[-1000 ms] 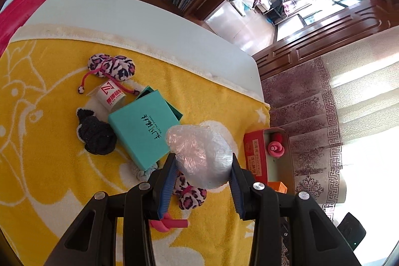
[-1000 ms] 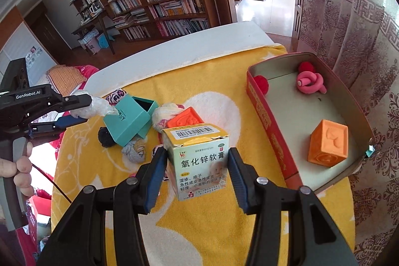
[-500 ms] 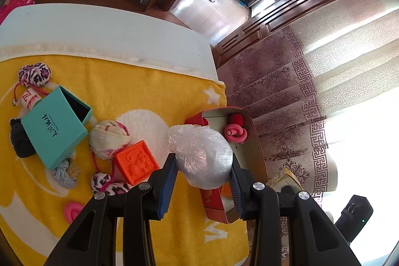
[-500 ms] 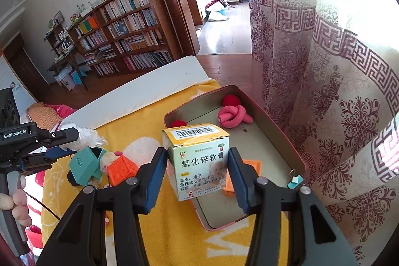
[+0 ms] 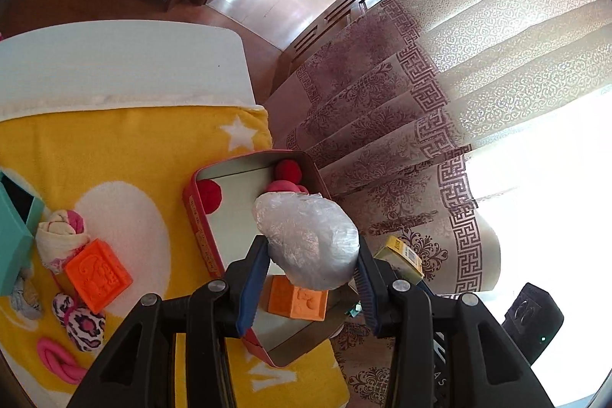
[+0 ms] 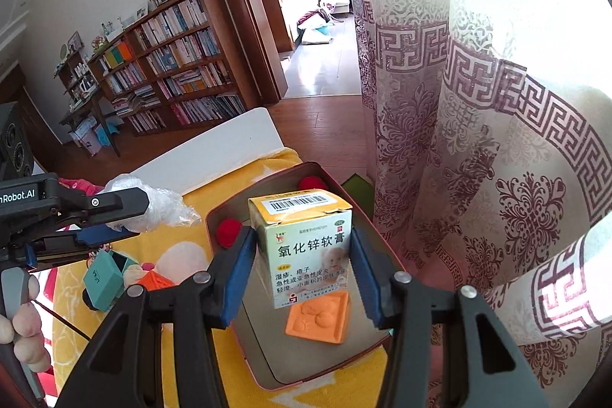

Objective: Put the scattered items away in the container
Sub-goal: 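Open both grippers to drop the bag and medicine box into the tin, then withdraw both grippers from the tin back over the toy pile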

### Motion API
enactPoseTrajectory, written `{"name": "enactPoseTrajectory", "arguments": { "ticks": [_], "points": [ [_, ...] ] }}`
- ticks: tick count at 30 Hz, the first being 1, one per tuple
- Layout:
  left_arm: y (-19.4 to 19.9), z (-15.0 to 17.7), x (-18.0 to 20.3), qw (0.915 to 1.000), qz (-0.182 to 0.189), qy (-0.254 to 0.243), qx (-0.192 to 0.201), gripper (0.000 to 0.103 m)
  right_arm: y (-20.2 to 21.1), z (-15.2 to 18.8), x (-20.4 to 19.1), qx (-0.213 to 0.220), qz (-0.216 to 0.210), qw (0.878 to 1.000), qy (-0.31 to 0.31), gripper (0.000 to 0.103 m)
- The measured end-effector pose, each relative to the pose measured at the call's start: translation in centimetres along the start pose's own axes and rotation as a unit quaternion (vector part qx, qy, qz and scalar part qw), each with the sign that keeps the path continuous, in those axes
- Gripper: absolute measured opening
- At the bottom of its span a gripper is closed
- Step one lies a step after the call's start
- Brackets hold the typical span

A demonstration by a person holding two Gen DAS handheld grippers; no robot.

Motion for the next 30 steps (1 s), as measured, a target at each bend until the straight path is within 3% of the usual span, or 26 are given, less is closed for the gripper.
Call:
{"name": "enactPoseTrajectory", "arguments": {
  "ticks": [1, 2, 4, 5, 10, 16, 24, 30],
  "points": [
    [-0.2, -0.1, 0.1, 1.0000, 0.000, 0.003, 0.000, 0.075, -0.3, 0.0, 0.1, -0.006, -0.004, 1.000, -0.002, 0.058],
    [-0.2, -0.1, 0.1, 1.0000, -0.002, 0.006, 0.004, 0.085, -0.7, 0.1, 0.2, -0.013, -0.007, 1.000, -0.005, 0.061],
    [0.0, -0.2, 0.2, 1.0000, 0.001, 0.001, 0.009, 0.085, -1.0, 0.4, 0.5, -0.016, -0.005, 1.000, -0.013, 0.077],
    [0.0, -0.2, 0.1, 1.0000, 0.000, -0.002, 0.007, 0.085, -1.0, 0.6, 0.6, -0.014, -0.003, 1.000, -0.016, 0.078],
    [1.4, 0.1, -1.7, 0.9998, -0.014, 0.002, 0.013, 0.085, -1.5, 1.6, 0.4, -0.028, -0.001, 0.999, -0.019, 0.078],
    [4.7, 0.6, -5.3, 0.9973, -0.060, 0.010, 0.042, 0.085, -1.8, 2.3, -1.4, -0.036, -0.011, 0.999, -0.015, 0.078],
    [10.3, 1.7, -11.9, 0.9896, -0.107, 0.057, 0.077, 0.085, -1.9, 3.7, -5.7, -0.047, -0.031, 0.998, 0.011, 0.078],
    [14.3, 2.7, -16.9, 0.9816, -0.123, 0.109, 0.098, 0.085, -2.0, 5.1, -9.2, -0.059, -0.045, 0.997, 0.032, 0.078]
  ]
}}
Point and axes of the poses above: each gripper's, at about its wrist camera, not at the fingertips, and y roughly against the way its jaws point, x to its right, z to its underside, the point moved 6 cm from there along -y, roughly the way its jaws point, and after that the axes turned 7 degrees about z, right-handed, at the moved point
